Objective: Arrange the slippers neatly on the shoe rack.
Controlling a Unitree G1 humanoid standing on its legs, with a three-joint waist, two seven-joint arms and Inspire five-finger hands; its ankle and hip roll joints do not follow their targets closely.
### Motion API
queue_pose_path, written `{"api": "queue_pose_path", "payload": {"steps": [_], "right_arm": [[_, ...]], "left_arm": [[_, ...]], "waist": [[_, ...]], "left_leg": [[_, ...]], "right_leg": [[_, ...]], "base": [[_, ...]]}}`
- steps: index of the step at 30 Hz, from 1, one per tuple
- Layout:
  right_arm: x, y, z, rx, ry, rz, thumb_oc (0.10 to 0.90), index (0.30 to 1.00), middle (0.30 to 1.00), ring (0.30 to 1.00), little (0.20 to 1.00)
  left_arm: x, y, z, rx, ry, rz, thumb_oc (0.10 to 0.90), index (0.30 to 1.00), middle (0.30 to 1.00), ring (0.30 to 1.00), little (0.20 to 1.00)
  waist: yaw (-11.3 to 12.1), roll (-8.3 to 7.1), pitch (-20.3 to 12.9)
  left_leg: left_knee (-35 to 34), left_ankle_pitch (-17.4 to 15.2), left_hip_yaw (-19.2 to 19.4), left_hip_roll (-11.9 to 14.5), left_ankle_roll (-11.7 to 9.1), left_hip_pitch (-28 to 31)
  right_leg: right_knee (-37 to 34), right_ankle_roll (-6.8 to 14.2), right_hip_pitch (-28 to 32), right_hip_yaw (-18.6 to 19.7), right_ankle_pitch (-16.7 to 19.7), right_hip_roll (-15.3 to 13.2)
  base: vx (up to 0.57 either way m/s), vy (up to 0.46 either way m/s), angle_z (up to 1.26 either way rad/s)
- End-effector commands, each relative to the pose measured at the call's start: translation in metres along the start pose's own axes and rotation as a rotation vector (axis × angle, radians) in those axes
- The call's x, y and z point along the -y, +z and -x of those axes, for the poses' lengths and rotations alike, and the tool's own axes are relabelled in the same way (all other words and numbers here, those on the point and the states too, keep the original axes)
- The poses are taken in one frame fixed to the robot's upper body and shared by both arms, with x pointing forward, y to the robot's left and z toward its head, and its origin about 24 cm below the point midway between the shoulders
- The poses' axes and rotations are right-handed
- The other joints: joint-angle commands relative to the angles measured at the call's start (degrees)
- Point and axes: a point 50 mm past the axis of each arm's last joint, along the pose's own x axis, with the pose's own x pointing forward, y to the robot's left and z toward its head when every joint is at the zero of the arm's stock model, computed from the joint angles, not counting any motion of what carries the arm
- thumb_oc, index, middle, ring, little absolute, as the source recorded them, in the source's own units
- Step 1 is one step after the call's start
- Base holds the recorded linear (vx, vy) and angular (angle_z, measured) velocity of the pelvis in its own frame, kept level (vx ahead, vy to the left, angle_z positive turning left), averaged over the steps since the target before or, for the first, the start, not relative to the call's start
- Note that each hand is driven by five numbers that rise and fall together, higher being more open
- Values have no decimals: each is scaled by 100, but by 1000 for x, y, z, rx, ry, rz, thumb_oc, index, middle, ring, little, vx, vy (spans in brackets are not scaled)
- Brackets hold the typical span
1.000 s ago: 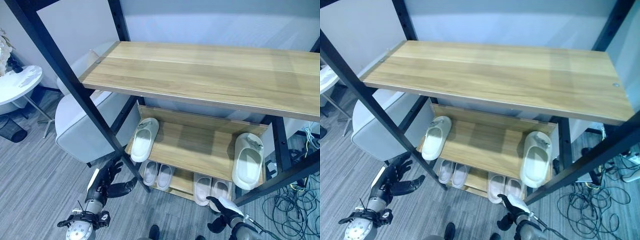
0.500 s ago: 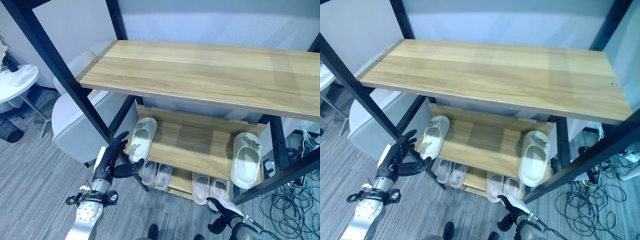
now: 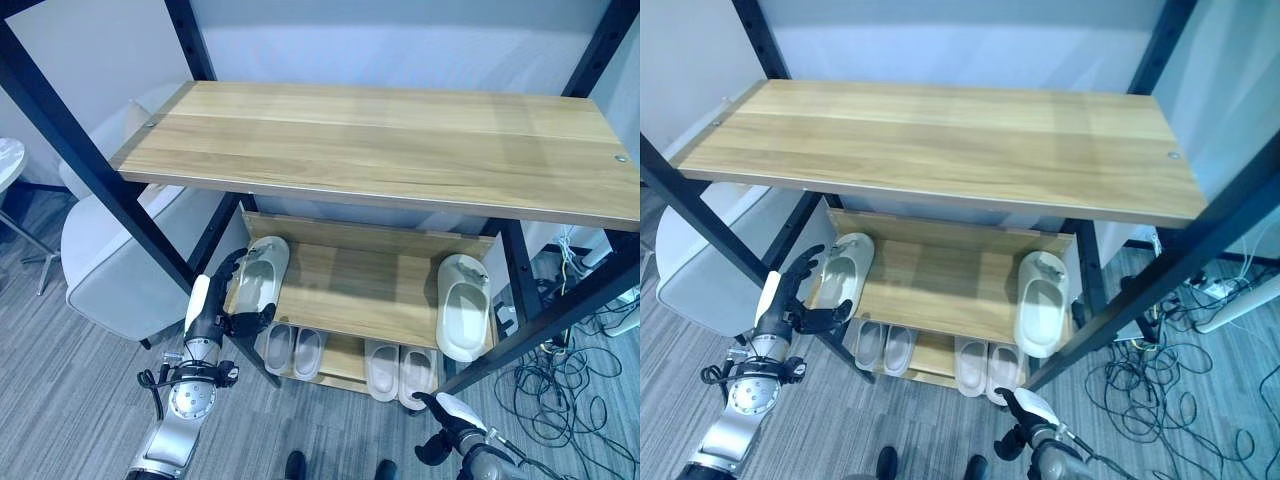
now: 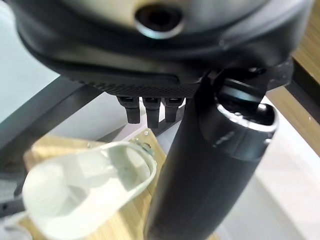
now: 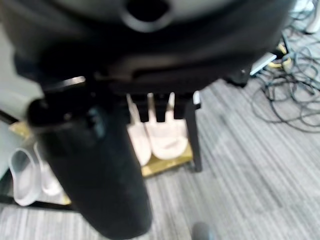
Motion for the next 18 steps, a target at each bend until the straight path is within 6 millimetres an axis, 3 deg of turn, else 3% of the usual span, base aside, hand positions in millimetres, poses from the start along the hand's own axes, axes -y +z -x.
{"api": "queue_pose_path", "payload": {"steps": [1, 18], "right_arm": [[17, 22, -6, 117, -68, 37, 800, 900, 900, 900, 900], [20, 19, -2, 121, -73, 41, 800, 900, 900, 900, 900]], "left_arm": [[-29, 32, -35, 192, 152, -89, 800, 900, 900, 900, 900], [-55, 46, -69, 234, 257, -253, 800, 900, 900, 900, 900]], "waist": [[-79, -245, -425], [-336, -334, -357]], "left_leg": [[9, -247, 154, 38, -221, -407], [9, -222, 244, 35, -193, -723]], "right_leg": [[71, 499, 96, 94, -656, -324], [71, 513, -316, 267, -521, -343]], "base": [[13, 20, -10], [-3, 5, -2]]}}
